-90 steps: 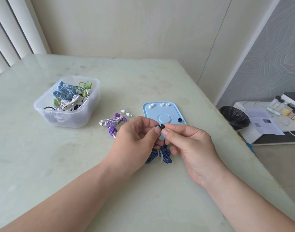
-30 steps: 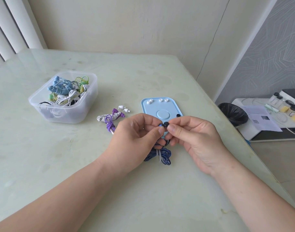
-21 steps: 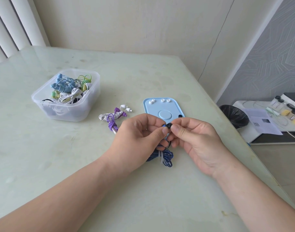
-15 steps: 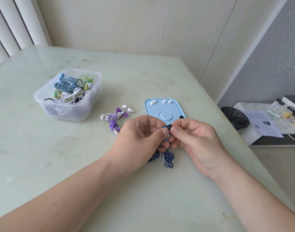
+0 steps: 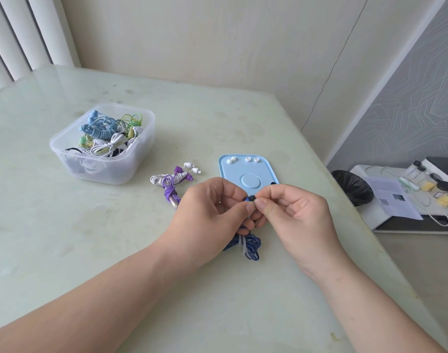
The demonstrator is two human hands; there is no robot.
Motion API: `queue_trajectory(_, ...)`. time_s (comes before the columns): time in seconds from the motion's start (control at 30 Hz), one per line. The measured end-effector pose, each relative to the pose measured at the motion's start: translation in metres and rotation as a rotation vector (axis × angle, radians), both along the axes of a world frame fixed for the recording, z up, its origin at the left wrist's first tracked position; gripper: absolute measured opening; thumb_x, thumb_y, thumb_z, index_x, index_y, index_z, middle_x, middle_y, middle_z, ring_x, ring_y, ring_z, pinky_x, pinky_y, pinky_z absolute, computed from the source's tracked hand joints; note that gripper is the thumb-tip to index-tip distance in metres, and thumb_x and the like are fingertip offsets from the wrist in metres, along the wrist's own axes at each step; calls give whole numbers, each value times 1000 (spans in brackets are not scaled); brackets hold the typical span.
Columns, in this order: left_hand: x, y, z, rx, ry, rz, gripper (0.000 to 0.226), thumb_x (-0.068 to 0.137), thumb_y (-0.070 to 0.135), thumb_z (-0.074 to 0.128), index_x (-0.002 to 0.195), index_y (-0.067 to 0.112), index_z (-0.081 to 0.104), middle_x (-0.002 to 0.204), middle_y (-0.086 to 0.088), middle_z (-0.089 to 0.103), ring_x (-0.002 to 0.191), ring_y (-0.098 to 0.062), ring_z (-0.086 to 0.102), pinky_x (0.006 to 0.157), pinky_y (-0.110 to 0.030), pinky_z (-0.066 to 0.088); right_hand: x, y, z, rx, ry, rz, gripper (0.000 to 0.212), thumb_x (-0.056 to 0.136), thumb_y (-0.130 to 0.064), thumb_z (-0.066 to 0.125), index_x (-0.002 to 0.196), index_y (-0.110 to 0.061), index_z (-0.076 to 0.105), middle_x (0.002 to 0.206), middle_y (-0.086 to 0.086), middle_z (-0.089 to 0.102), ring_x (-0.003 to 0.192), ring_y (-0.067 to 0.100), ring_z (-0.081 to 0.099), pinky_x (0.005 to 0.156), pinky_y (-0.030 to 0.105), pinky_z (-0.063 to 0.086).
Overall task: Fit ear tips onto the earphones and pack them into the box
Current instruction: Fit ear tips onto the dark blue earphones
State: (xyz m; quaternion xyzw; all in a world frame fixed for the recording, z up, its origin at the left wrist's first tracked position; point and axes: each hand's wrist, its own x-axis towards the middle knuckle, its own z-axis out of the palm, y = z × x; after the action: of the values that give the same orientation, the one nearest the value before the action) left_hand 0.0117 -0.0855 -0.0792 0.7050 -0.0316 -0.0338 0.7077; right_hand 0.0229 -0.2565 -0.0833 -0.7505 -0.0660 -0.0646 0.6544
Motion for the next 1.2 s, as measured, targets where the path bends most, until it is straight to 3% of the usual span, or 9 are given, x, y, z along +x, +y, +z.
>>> queue_trajectory(0.23,-3,0,-1,-75,-42,11,8,92,1,73,93,3,66,79,-13,78,74,-27,78,68,-32,64,-5,5,2,167,102,-9,8,93,3,67,92,-1,74,82,18,76,71,27,70,74,36,57)
queue_trajectory(0.4,-5,-1,-6,112,-204,52,10,92,4,74,93,11,68,82,-4,79,76,-19,78,73,-41,65,-6,2,6,212,180,38,10,95,-1,65,94,0,75,88,25,75,80,34,71,76,42,55)
queue_trajectory(0.53,-4,-2,-11,236,-310,85,14,91,6,76,92,17,68,80,3,77,72,-17,76,69,-43,62,-8,-3,9,79,94,30,12,97,-1,65,93,-3,76,85,16,77,81,27,74,74,35,57)
queue_trajectory(0.7,-4,0,-4,47,-148,64,8,93,4,73,93,11,69,78,-5,76,69,-17,76,66,-26,62,-10,-4,6,-206,-200,-12,8,89,-12,71,91,-15,78,83,-2,78,80,21,74,78,35,60)
queue_trajectory(0.83,-1,2,-1,-7,-103,31,4,95,5,70,96,8,71,77,-7,76,68,-18,75,65,-28,62,-10,-2,8,-30,-107,-6,6,88,-6,76,90,-10,79,84,8,78,82,27,75,79,42,61)
queue_trajectory(0.93,-2,2,0,-8,-98,3,3,95,5,71,97,7,70,79,-9,77,69,-19,75,67,-28,62,-9,-1,10,126,40,-5,8,88,3,73,88,-4,77,81,16,77,74,25,72,73,34,59)
queue_trajectory(1.2,-3,3,-4,71,-165,37,9,92,6,74,95,13,69,80,-4,76,71,-19,76,70,-34,64,-6,-3,11,175,124,36,11,90,-2,72,96,-7,80,83,18,77,74,27,72,72,33,58)
